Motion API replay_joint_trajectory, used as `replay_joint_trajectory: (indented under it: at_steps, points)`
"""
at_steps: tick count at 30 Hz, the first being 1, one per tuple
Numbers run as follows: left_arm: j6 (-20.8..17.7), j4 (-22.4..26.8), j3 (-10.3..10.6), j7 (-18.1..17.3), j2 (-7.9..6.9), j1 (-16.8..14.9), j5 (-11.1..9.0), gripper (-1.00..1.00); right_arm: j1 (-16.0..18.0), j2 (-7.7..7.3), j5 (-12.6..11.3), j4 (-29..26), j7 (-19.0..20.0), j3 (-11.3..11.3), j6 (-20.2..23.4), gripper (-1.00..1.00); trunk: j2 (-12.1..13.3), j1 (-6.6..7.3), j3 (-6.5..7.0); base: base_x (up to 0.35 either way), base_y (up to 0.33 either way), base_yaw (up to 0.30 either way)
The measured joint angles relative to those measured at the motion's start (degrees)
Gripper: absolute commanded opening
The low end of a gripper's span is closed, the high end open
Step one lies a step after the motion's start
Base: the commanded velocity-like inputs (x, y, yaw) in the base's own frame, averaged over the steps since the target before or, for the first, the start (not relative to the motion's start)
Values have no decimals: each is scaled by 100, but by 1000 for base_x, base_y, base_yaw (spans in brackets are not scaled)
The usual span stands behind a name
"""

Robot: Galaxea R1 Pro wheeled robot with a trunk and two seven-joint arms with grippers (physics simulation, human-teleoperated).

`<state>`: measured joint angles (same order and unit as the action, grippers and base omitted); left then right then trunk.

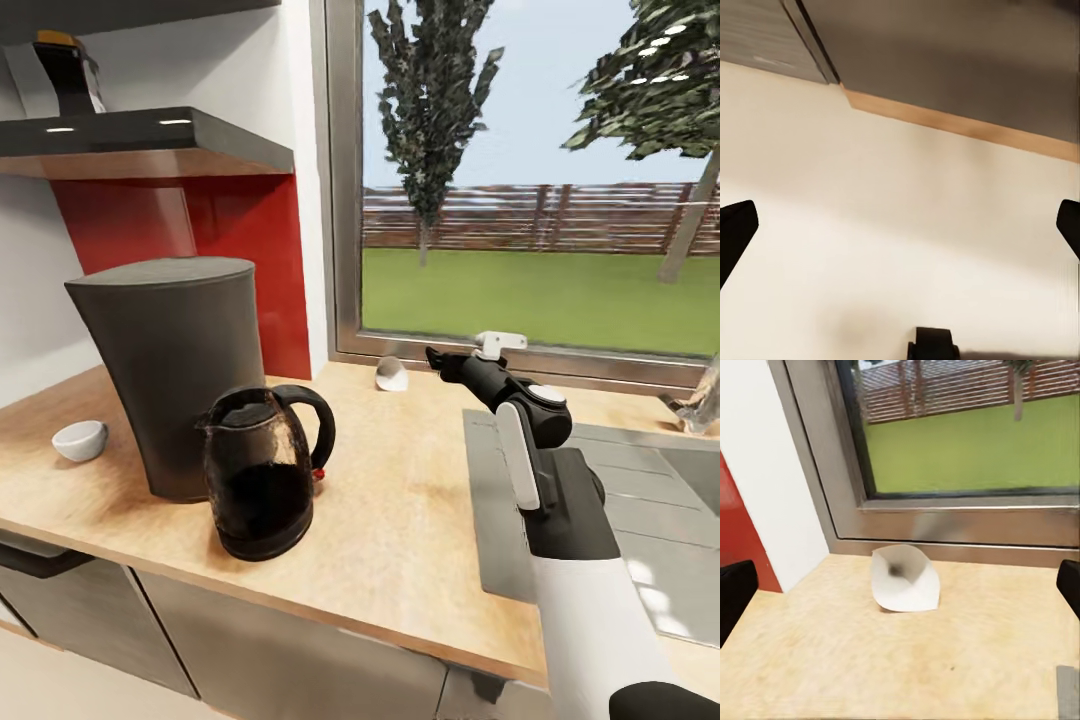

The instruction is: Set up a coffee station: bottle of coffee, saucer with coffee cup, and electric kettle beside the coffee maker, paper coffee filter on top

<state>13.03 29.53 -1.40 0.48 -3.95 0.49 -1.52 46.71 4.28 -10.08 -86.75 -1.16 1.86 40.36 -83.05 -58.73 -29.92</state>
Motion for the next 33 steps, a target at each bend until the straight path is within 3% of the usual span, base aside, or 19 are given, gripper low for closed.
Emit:
replay_joint_trajectory:
  at_steps: [15,16,17,23,26,30,33]
  points:
    - [0,1,-27,0,-28,0,0,100,0,-1,2,40,-4,3,0,100,0,0,0,55,58,-35]
    - [0,0,-36,0,-29,0,0,100,272,50,20,1026,-41,47,-465,100,0,0,0,0,0,0]
    - [0,0,-36,0,-30,0,0,100,512,59,25,1619,-46,49,-574,100,1,0,0,0,0,0]
    - [0,0,-37,0,-27,0,0,100,1540,90,26,3536,-60,46,-1070,100,0,0,0,0,0,0]
    - [0,0,-37,0,-27,0,0,100,2100,195,42,4618,-155,37,-1446,100,0,0,0,0,0,0]
    - [0,-4,-37,0,-27,1,0,100,2412,321,56,5231,-348,29,-1713,100,0,0,0,0,0,0]
    - [0,-3,-37,0,-27,1,0,100,2485,372,63,5374,-394,29,-1782,100,0,0,0,0,0,0]
